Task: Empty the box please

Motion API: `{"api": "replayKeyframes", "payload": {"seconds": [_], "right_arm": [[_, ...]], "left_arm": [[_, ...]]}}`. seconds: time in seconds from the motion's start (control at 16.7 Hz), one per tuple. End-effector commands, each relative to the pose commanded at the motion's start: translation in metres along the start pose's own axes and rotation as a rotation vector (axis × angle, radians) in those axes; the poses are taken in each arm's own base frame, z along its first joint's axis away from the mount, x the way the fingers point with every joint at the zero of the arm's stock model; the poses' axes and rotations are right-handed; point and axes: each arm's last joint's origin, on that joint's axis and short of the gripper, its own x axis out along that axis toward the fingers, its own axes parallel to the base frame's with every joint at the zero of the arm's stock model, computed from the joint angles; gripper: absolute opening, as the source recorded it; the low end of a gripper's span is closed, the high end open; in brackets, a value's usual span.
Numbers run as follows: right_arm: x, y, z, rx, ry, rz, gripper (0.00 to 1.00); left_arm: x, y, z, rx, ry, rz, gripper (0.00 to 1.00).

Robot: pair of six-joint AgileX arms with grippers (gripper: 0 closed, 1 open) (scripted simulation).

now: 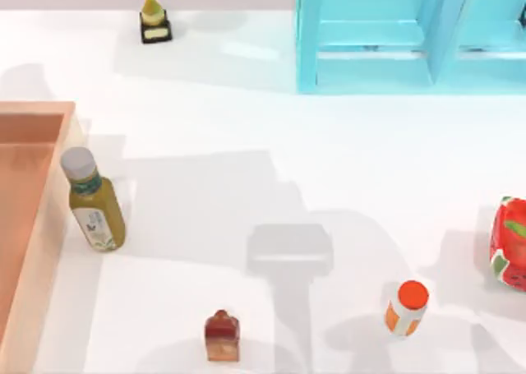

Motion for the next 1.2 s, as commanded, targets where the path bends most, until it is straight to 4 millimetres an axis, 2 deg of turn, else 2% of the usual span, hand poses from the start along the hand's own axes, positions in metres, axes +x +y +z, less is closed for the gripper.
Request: {"api": "replayKeyframes", "payload": {"seconds": [0.12, 0.42, 0.54, 0.66, 0.72, 0.84, 0.96, 1.08, 1.2], "right_arm": [[0.000, 0.000, 0.000, 0.000, 0.000, 0.000, 1.00], [0.000, 0.000, 0.000, 0.000, 0.000, 0.000, 1.00], [0.000, 0.000, 0.000, 0.000, 0.000, 0.000, 1.00], [0.000, 0.000, 0.000, 0.000, 0.000, 0.000, 1.00], [0.000, 0.000, 0.000, 0.000, 0.000, 0.000, 1.00], [0.000, 0.000, 0.000, 0.000, 0.000, 0.000, 1.00], [0.000, 0.000, 0.000, 0.000, 0.000, 0.000, 1.00], [0.000, 0.000, 0.000, 0.000, 0.000, 0.000, 1.00], [0.000, 0.000, 0.000, 0.000, 0.000, 0.000, 1.00]], "left_arm": [[-0.006, -0.007, -0.004, 0.021, 0.017, -0.005, 0.00], [-0.003, -0.007, -0.003, 0.020, 0.023, -0.004, 0.00], [0.001, -0.018, 0.010, 0.026, 0.000, 0.016, 0.00], [0.008, -0.045, 0.031, 0.041, -0.045, 0.039, 0.00], [0.014, -0.066, 0.043, 0.054, -0.065, 0.043, 0.00], [0.033, -0.120, 0.061, 0.071, -0.079, 0.032, 0.00], [0.053, -0.168, 0.065, 0.062, -0.066, 0.011, 0.00], [0.069, -0.197, 0.062, 0.044, -0.030, 0.000, 0.00], [0.081, -0.207, 0.059, 0.024, 0.008, -0.001, 0.00]]}}
